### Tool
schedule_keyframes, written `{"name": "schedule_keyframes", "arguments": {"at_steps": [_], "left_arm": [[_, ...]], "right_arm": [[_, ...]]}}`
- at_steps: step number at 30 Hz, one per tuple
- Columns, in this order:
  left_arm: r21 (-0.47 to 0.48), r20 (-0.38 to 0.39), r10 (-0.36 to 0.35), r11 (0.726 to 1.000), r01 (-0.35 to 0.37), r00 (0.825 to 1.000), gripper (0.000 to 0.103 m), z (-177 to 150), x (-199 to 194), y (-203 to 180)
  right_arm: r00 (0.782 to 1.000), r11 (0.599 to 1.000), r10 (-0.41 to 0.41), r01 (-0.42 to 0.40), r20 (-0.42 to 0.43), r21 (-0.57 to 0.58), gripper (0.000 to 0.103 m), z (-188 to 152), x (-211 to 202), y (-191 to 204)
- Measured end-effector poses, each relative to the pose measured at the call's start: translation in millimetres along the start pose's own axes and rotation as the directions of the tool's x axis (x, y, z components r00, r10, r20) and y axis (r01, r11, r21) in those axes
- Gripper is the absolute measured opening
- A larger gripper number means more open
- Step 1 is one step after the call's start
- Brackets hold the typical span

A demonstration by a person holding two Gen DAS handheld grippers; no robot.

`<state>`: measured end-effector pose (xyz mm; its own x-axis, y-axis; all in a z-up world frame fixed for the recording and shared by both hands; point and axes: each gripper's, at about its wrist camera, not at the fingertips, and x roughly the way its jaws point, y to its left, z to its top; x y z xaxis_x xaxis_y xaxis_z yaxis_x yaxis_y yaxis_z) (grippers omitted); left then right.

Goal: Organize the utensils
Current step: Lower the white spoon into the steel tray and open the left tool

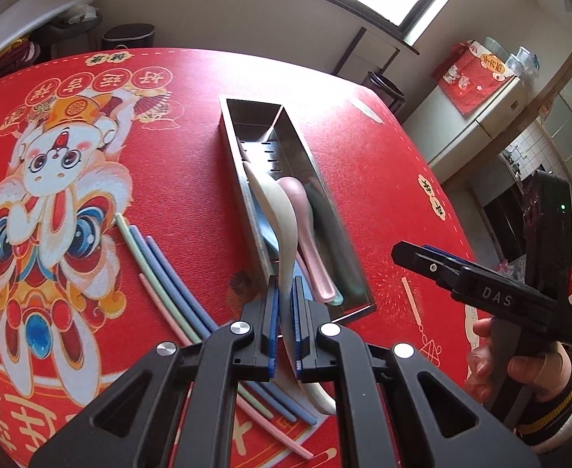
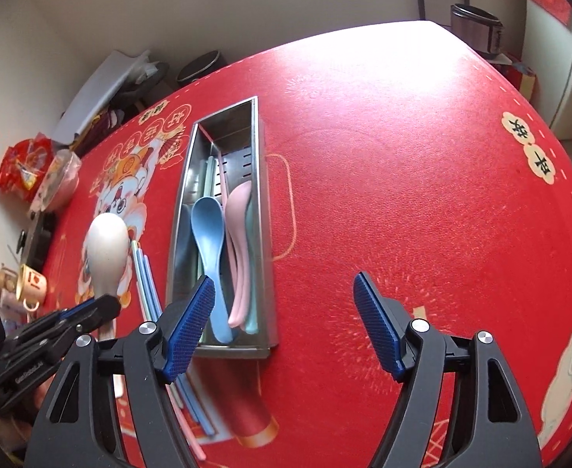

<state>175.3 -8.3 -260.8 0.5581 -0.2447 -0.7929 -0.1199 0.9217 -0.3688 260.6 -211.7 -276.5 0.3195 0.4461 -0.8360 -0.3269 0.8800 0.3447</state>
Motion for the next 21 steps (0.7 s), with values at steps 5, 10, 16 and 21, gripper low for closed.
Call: {"name": "schedule_keyframes", "arguments": {"at_steps": [5,10,16,21], "left_arm": [[-0.022,-0.037,-0.034,0.999,0.033,0.999,0.006,21.4,41.1,-18.4],[-0.03,-0.075,-0.041,0.999,0.039,0.996,0.006,34.6,74.8,-31.5],[-0.037,-0.111,-0.027,0.999,0.023,0.993,0.006,38.1,98.7,-30.8],[-0.032,-0.129,-0.02,0.999,0.016,0.991,0.006,39.3,108.0,-29.9]], "right_arm": [[1.0,1.0,-0.005,0.005,-0.004,0.023,0.071,-1.0,-2.0,-20.1],[1.0,0.999,-0.016,0.017,-0.008,0.051,0.071,-0.7,-4.6,-41.1],[1.0,0.996,-0.027,0.027,-0.006,0.087,0.071,0.3,-6.6,-59.7],[1.0,0.995,-0.025,0.026,-0.008,0.092,0.071,1.5,-5.2,-60.6]]}}
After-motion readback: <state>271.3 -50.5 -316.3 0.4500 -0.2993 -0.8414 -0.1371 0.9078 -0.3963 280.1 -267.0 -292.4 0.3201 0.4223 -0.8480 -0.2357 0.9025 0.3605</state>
